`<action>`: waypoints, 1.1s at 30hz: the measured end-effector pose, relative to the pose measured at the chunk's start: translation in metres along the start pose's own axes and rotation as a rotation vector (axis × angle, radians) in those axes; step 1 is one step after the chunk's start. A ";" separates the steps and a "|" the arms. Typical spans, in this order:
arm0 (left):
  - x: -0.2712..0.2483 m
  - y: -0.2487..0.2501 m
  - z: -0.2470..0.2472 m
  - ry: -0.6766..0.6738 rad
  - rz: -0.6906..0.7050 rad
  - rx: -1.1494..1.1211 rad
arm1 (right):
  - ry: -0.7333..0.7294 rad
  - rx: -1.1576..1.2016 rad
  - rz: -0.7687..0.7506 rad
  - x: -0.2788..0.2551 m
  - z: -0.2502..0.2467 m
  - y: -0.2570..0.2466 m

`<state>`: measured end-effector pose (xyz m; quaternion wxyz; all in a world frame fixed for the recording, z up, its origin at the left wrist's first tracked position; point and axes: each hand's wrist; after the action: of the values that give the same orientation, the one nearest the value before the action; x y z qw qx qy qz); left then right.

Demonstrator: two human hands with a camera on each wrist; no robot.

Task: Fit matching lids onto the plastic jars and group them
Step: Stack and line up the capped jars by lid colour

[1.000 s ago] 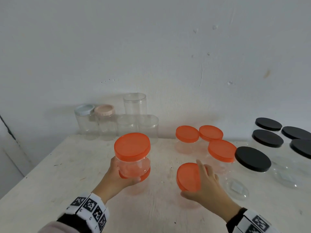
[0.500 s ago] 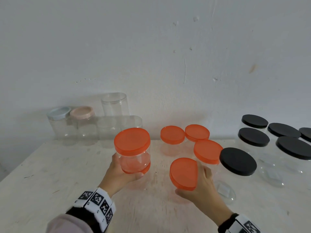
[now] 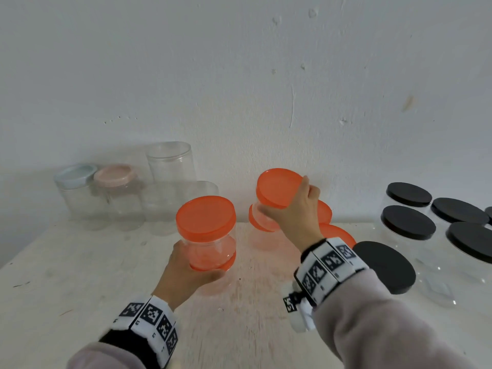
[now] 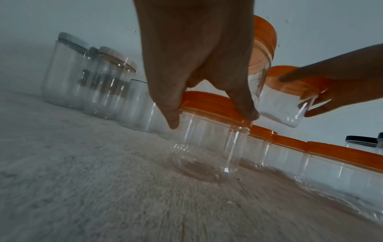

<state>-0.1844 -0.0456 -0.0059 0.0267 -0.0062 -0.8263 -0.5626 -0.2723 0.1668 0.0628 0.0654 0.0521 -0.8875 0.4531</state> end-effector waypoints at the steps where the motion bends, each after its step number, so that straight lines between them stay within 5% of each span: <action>1: 0.000 -0.001 0.000 0.005 -0.009 0.001 | 0.006 -0.011 0.011 0.008 0.004 -0.002; 14: 0.005 -0.011 0.001 0.018 -0.029 -0.006 | 0.013 0.062 0.045 0.042 0.027 0.005; 22: 0.017 -0.006 0.004 0.001 -0.008 0.027 | 0.128 0.099 0.327 0.015 0.052 0.027; 33: 0.062 -0.010 0.026 0.125 -0.188 0.167 | 0.070 0.195 0.355 0.024 0.080 0.051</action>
<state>-0.2476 -0.0262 -0.0218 0.0259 0.1084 -0.8640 -0.4911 -0.3087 0.1309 -0.0201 0.0100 -0.1151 -0.8320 0.5427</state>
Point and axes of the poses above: each hand's wrist, its own x-axis towards the middle knuckle, its own z-axis out of the palm, y = z × x, and after that the axes turned 7 degrees about -y, right-handed
